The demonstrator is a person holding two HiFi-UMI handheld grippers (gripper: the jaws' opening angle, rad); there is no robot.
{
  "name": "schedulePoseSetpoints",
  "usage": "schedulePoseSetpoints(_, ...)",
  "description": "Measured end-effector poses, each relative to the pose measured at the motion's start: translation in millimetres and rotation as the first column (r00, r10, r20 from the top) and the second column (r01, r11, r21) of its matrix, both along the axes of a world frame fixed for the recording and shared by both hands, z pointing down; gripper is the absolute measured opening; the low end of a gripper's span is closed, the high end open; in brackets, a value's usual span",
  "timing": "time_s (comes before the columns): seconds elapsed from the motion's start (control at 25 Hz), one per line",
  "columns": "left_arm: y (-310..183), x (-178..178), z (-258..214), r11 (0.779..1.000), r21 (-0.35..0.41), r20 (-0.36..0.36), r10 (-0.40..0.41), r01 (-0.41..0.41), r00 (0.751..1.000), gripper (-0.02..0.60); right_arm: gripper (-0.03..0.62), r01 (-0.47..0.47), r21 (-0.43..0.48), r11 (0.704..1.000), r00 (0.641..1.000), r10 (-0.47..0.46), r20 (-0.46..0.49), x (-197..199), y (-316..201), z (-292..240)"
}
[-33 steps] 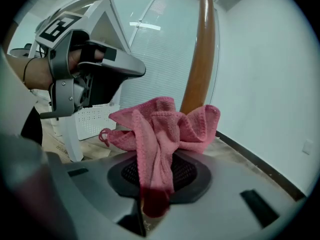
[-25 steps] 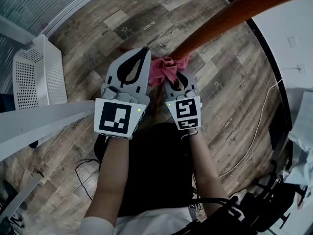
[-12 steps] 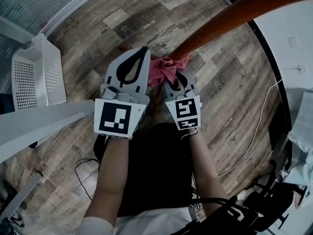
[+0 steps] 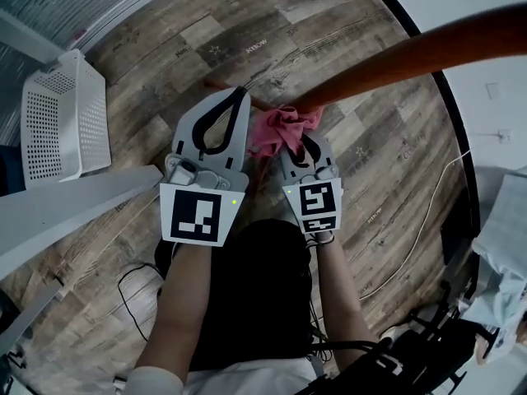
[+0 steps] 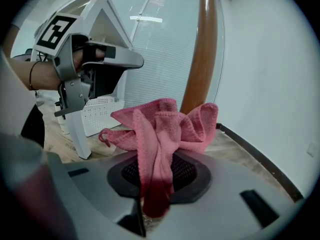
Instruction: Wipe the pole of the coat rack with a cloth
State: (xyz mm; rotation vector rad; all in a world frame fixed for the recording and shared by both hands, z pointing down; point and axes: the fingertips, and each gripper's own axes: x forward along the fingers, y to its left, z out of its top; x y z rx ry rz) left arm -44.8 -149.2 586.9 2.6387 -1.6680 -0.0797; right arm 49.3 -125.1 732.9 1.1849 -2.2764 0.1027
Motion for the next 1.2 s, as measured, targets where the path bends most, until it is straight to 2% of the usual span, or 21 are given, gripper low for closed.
schedulePoseSetpoints(0.12,9,-7,0,0.998,-0.05,-0.012,-0.049,0.049,0.999,0.014,0.1,-0.012,-0.014,1.0,1.0,0.012,0.009,1,3,-16)
schedulePoseSetpoints(0.16,14,-7,-2,0.997,-0.061,0.01,-0.052,0.053,0.999,0.014,0.1,-0.013,-0.02,1.0,1.0,0.013,0.011,2,6,-22)
schedulePoseSetpoints(0.2,19,-6,-4,0.997,-0.063,0.07,-0.038,0.042,0.997,0.014,0.098,-0.013,-0.026,1.0,1.0,0.014,0.011,3,8,-29)
schedulePoseSetpoints(0.28,28,0,-12,0.998,-0.06,0.22,0.009,0.005,0.975,0.014,0.098,-0.013,-0.034,0.999,1.0,0.013,0.01,4,12,-45)
schedulePoseSetpoints(0.36,36,6,-22,0.997,-0.078,0.264,0.026,-0.005,0.964,0.014,0.098,-0.017,-0.042,0.999,1.0,0.018,0.015,7,15,-63)
schedulePoseSetpoints(0.52,54,12,-57,0.994,-0.11,0.252,0.028,0.0,0.967,0.014,0.098,-0.038,-0.061,0.997,0.998,0.042,0.055,13,24,-110)
schedulePoseSetpoints(0.72,72,7,-110,0.989,-0.145,0.2,0.001,0.029,0.98,0.014,0.098,-0.045,-0.046,0.998,0.996,0.048,0.077,19,38,-175)
schedulePoseSetpoints(0.92,90,7,-171,0.988,-0.139,0.228,-0.033,0.066,0.973,0.014,0.098,-0.053,-0.03,0.998,0.994,0.056,0.089,28,55,-244)
schedulePoseSetpoints(1.2,113,14,-265,0.986,-0.144,0.192,-0.053,0.082,0.98,0.014,0.098,-0.098,-0.016,0.995,0.989,0.099,0.111,47,76,-347)
